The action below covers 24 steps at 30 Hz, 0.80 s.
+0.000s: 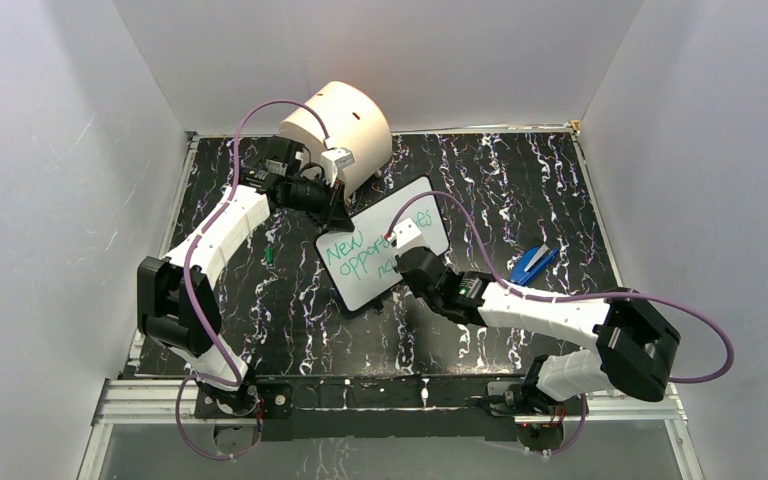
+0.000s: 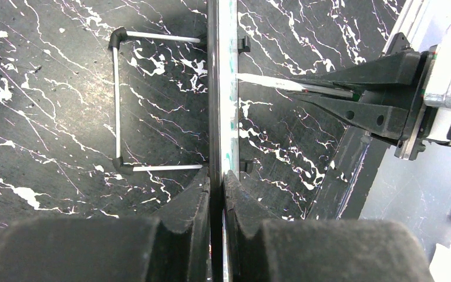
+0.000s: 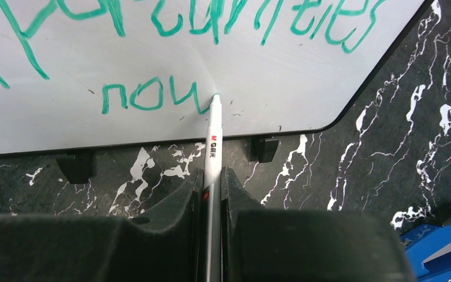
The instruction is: Write a sentence on the whiteboard
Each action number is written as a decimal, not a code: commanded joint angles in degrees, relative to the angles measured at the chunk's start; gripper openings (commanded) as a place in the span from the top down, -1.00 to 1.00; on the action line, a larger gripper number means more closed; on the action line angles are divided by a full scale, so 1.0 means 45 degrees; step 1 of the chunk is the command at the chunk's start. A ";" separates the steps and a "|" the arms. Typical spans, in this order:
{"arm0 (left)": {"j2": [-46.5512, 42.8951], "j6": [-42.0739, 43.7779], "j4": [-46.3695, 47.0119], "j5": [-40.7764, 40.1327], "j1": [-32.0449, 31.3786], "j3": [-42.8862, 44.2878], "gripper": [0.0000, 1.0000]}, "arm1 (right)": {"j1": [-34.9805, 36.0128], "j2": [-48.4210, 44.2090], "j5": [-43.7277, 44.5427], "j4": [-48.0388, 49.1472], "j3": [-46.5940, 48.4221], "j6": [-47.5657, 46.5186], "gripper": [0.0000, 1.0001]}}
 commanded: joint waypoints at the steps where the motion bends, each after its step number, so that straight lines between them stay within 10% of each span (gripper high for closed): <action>1: 0.0161 0.0480 -0.0908 -0.0405 -0.0176 -0.0067 1.00 | -0.0162 -0.0303 0.0232 0.1181 0.0809 -0.0332 1.00; 24: 0.0283 0.0372 -0.0931 -0.0778 -0.0178 -0.0028 1.00 | -0.0561 -0.1280 -0.0221 0.0554 -0.0792 0.0679 1.00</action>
